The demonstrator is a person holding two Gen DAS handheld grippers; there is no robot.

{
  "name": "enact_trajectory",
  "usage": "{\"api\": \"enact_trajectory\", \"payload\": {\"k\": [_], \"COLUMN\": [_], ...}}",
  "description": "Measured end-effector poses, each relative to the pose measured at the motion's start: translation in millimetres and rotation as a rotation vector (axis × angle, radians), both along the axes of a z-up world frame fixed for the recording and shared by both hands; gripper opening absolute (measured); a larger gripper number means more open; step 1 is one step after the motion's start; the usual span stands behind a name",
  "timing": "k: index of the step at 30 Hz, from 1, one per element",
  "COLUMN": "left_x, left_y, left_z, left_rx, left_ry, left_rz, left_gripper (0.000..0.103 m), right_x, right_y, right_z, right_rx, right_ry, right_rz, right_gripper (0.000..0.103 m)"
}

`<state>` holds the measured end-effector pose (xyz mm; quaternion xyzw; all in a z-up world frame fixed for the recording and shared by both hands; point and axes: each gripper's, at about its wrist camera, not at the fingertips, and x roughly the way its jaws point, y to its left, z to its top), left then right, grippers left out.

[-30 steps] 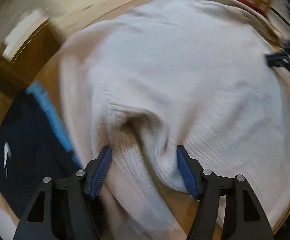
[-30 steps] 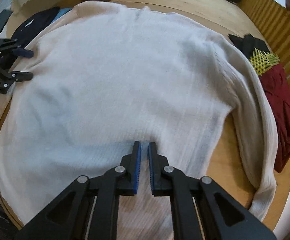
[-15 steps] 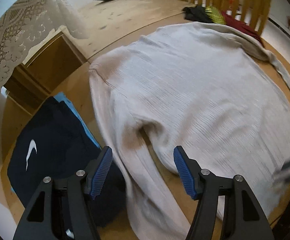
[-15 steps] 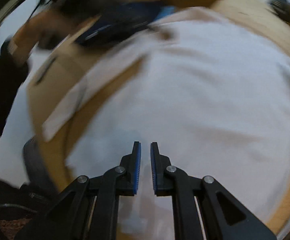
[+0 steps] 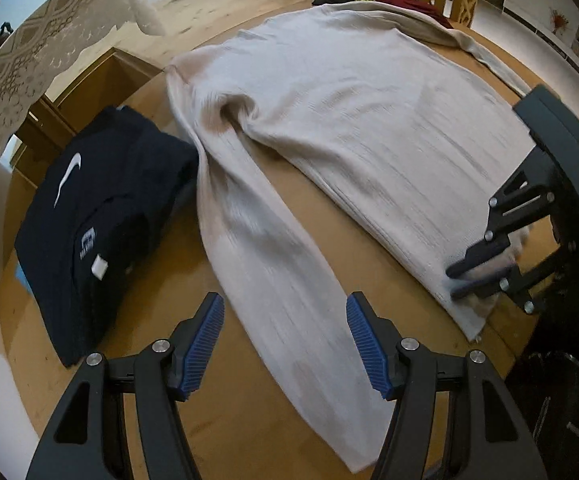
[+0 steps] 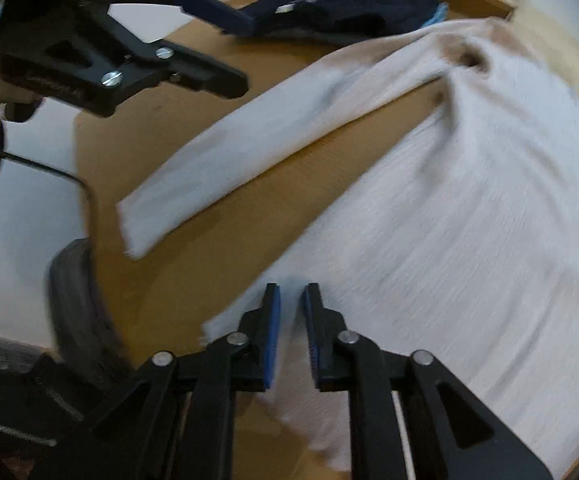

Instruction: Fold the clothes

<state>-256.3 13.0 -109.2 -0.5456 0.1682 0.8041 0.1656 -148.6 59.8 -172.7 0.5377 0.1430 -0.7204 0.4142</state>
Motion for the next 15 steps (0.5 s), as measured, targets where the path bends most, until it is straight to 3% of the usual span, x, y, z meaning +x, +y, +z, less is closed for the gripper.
{"api": "enact_trajectory", "payload": {"k": [2,3,5,6,10,15], "left_x": [-3,-4,-16,-24,-51,-32], "left_y": [-1,-2,4,6,7,-17], "left_z": [0,0,-3,-7,-24,-34], "left_rx": [0.007,0.011,0.014,0.001,-0.024,-0.016], "left_ry": [0.004,0.006,0.011,0.012,-0.006,-0.031], "left_rz": [0.007,0.010,0.000,-0.001,0.023,0.082], "left_gripper": [0.062,0.062,0.062,0.062,0.061,0.062], "right_x": [13,14,3,-6,-50,-92], "right_y": [-6,-5,9,19,80,143], "right_z": [4,6,17,24,46,23], "right_rx": [0.032,0.021,-0.076,-0.102,0.033,0.132], "right_ry": [0.011,-0.029,-0.146,-0.151,0.098,0.066], "right_rz": [0.039,0.046,0.021,-0.008,-0.228,-0.362], "right_gripper": [0.022,0.022,0.021,0.022,0.022,0.022]}}
